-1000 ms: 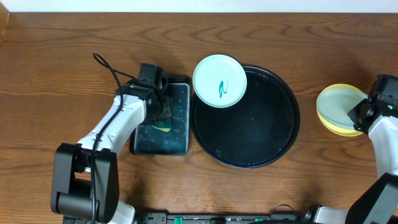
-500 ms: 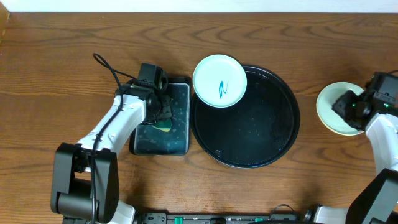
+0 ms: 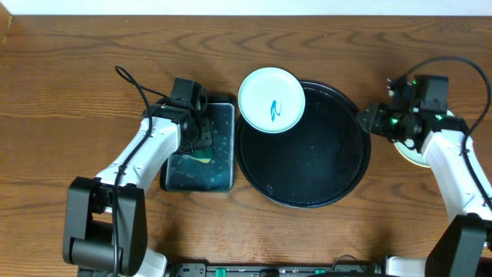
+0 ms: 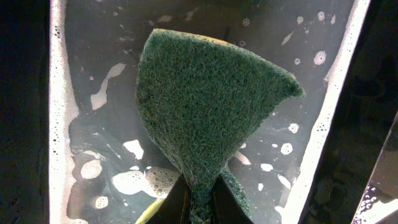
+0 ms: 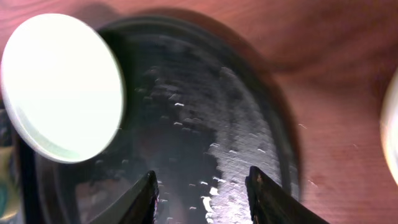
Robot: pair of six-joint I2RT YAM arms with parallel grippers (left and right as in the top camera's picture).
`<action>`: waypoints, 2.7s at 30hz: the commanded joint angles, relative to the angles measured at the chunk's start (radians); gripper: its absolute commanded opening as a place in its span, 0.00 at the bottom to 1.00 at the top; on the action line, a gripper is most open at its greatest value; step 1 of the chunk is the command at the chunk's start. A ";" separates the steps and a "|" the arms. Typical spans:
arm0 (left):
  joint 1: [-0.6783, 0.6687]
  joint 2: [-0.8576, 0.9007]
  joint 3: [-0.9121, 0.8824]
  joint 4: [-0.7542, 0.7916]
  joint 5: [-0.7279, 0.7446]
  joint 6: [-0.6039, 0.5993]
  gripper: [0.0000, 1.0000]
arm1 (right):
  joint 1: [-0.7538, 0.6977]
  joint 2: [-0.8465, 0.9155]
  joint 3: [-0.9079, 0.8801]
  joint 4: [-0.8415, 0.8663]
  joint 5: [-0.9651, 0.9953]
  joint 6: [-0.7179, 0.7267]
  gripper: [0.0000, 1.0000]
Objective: Clean dirty plates on tray and stack at the side
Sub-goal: 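Move the right gripper to the blue-lettered plate's rim and grasp, then pull the blue-lettered plate to the tray center with the right gripper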
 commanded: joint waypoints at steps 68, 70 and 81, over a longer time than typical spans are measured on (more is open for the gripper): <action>0.004 -0.007 -0.010 -0.002 -0.012 0.019 0.07 | 0.383 0.226 0.244 -0.313 0.299 0.005 0.47; 0.004 -0.007 -0.010 -0.003 -0.012 0.020 0.08 | 0.383 0.232 0.244 -0.239 0.311 -0.053 0.44; 0.004 -0.007 -0.010 -0.003 -0.012 0.019 0.07 | 0.423 0.405 0.243 -0.063 0.267 -0.439 0.51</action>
